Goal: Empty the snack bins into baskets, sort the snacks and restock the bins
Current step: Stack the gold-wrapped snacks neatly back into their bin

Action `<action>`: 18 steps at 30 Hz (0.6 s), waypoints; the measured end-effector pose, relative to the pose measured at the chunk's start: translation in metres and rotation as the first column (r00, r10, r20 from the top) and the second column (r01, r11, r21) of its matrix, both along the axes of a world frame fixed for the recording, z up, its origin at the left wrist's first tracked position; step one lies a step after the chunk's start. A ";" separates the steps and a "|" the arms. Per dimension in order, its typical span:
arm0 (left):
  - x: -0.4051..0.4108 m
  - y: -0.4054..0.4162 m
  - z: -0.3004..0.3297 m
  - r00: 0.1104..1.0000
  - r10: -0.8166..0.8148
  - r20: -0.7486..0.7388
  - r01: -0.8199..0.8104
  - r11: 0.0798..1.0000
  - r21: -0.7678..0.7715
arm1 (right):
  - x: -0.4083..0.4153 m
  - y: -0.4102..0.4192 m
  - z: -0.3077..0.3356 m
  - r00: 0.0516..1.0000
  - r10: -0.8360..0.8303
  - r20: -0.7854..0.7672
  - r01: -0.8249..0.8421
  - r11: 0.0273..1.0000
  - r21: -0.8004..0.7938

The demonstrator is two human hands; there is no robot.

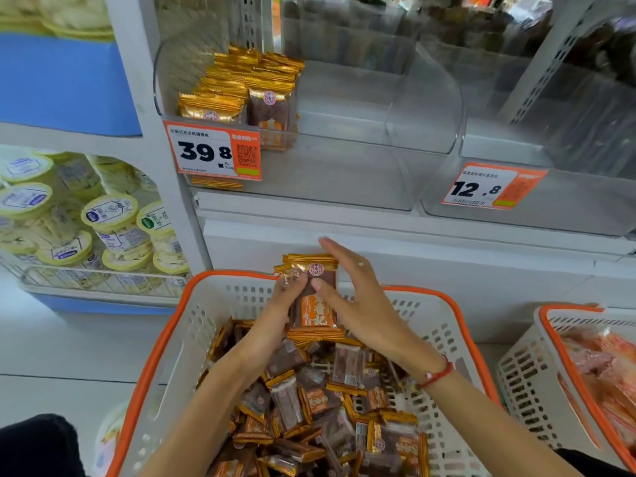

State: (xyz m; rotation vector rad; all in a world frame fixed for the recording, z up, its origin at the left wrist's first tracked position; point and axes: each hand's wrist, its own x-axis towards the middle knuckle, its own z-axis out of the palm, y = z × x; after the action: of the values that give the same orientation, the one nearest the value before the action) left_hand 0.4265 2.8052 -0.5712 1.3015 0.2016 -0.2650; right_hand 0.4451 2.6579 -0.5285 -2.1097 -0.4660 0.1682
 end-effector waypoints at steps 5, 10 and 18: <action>0.012 -0.001 0.042 0.949 0.283 0.136 -0.280 0.959 -0.041 | 0.003 0.018 0.031 0.961 0.023 -0.277 0.002 0.996 0.090; 0.030 0.007 0.089 0.835 0.379 0.398 -0.420 0.907 0.017 | 0.012 0.032 0.080 0.956 0.223 -0.190 -0.178 0.958 0.226; 0.051 0.045 0.159 0.694 -0.098 0.713 -0.573 0.525 0.629 | 0.063 0.041 0.144 0.991 0.137 0.002 -0.132 0.947 0.294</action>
State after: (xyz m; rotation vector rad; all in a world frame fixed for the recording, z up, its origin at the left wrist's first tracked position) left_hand 0.4776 2.8499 -0.4120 2.2133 -0.1561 0.7122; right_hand 0.5083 2.6989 -0.3847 -1.7846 -0.5875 0.1851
